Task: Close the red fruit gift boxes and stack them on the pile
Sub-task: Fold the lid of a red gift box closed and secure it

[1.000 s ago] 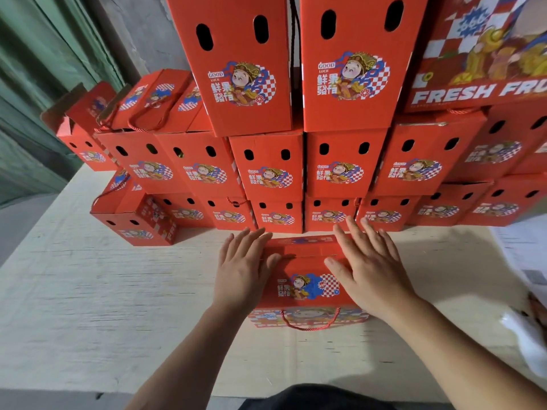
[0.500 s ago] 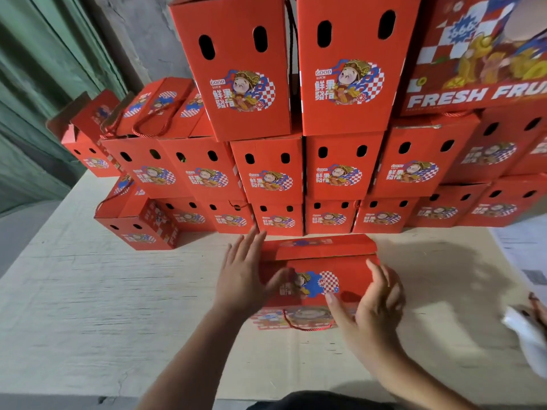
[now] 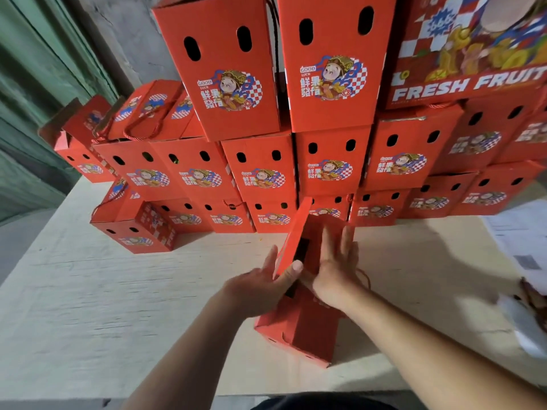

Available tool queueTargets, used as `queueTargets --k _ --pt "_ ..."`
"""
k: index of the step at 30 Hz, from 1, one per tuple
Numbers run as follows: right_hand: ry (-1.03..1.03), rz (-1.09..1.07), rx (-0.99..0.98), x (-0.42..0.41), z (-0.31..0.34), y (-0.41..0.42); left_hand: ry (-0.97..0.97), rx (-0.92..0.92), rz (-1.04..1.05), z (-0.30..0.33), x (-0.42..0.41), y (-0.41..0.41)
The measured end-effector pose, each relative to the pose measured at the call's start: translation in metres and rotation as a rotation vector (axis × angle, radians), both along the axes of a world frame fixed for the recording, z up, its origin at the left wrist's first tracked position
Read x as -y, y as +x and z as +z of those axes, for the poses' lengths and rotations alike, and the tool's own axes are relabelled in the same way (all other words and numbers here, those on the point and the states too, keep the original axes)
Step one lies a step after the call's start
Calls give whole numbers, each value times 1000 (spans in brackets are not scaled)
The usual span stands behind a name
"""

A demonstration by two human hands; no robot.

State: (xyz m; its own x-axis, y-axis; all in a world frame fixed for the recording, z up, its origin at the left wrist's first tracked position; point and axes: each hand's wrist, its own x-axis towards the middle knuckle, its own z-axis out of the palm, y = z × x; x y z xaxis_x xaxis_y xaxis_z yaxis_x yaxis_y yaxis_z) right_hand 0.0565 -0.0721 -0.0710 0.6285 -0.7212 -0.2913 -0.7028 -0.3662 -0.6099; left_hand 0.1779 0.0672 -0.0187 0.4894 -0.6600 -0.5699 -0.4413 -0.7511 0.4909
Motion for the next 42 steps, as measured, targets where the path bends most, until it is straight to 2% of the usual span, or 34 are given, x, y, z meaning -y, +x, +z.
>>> queueTargets --k 2,5,7,9,11,12,14,15,16,18,19,21,23,25,28,31,33,36,39,41,42 --pt "-49 -52 131 -7 -4 -5 -171 -134 104 -9 3 -15" --pt "-16 -122 400 -2 -4 -13 -325 -172 209 -22 2 -32" --pt "54 -81 481 3 -2 -17 -300 -111 268 -27 1 -38" --pt "138 46 522 13 4 -21 -218 15 223 -26 0 -46" --pt "261 212 501 35 20 -27 -148 64 161 -21 -3 -57" --pt "318 302 456 47 28 -31 -101 112 109 -18 -7 -60" --pt "327 431 319 68 41 -38 -106 435 -76 -16 -12 -58" --pt "316 452 256 75 43 -41 -207 627 -198 -17 -13 -52" --pt "316 439 210 79 42 -43 -312 730 -353 -17 -12 -44" --pt "323 363 172 76 37 -45 -354 751 -702 -17 -7 -18" --pt "336 339 199 74 34 -47 -306 724 -793 -20 -2 -6" --pt "365 315 292 77 33 -52 -245 718 -852 -27 10 7" --pt "351 256 305 82 45 -59 -242 680 -849 -31 22 7" --pt "275 221 247 86 48 -65 -238 612 -826 -32 30 2" --pt "88 255 18 68 45 -68 -238 599 -737 -38 24 -6" --pt "-395 407 -250 33 28 -70 -269 607 -626 -49 9 -31" --pt "-592 480 -249 27 17 -71 -288 626 -551 -55 -3 -53" --pt "-581 614 -192 48 13 -75 -532 745 -428 -59 -19 -61" --pt "-588 730 -259 63 12 -71 -797 851 -290 -40 -17 -29" --pt "-619 767 -321 62 13 -68 -779 870 -312 -30 -4 -3" --pt "-645 768 -329 61 13 -67 -691 846 -384 -26 6 10"
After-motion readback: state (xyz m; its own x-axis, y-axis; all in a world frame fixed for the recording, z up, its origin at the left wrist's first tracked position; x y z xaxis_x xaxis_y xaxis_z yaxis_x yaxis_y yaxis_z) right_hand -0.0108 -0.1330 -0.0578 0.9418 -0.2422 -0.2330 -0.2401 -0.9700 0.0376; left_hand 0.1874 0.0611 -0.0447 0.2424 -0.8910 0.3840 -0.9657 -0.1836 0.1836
